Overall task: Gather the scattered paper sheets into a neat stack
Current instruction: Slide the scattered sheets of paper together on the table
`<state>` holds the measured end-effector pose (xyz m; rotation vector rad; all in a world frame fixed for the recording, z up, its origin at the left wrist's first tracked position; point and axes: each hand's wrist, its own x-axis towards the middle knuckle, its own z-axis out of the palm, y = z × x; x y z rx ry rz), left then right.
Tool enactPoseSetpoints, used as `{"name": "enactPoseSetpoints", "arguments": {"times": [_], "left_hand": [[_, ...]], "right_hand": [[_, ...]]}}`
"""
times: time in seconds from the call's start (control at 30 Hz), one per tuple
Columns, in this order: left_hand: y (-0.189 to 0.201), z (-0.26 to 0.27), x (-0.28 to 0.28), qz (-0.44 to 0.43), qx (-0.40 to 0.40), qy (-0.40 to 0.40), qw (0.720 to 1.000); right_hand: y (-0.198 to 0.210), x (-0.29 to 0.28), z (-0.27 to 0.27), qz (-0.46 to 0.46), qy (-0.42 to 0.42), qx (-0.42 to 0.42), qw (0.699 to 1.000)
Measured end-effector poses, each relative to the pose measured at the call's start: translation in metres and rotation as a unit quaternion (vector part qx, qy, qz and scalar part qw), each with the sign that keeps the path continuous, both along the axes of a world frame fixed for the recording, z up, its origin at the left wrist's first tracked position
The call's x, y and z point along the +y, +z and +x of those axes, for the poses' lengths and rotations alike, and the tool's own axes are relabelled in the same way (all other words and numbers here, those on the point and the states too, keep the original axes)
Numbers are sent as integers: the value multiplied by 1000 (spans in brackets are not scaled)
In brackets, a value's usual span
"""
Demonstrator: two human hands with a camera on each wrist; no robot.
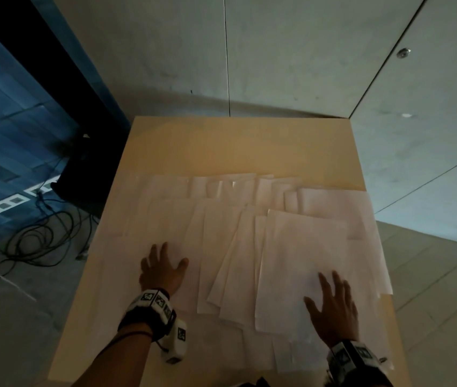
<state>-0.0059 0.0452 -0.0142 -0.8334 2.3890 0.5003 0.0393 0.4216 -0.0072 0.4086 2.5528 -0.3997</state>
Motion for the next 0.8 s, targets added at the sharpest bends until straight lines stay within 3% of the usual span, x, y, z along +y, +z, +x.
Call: {"name": "enactPoseSetpoints", "arguments": {"times": [0.13,0.27,0.53,0.8], "left_hand": [[8,-9,-34,-31,9,33,999],[0,-11,-56,16,-41,54,998],[-10,-14,-12,3,-57,1,998],[-4,-11,-3,4,-13,55,998]], "right_hand": [[-3,25,-18,15,-62,7,998],[-9,39,-24,14,-63,-29,998],[-9,20,-21,18,-34,-49,998],[-9,21,-21,17,-64,-35,997]]}}
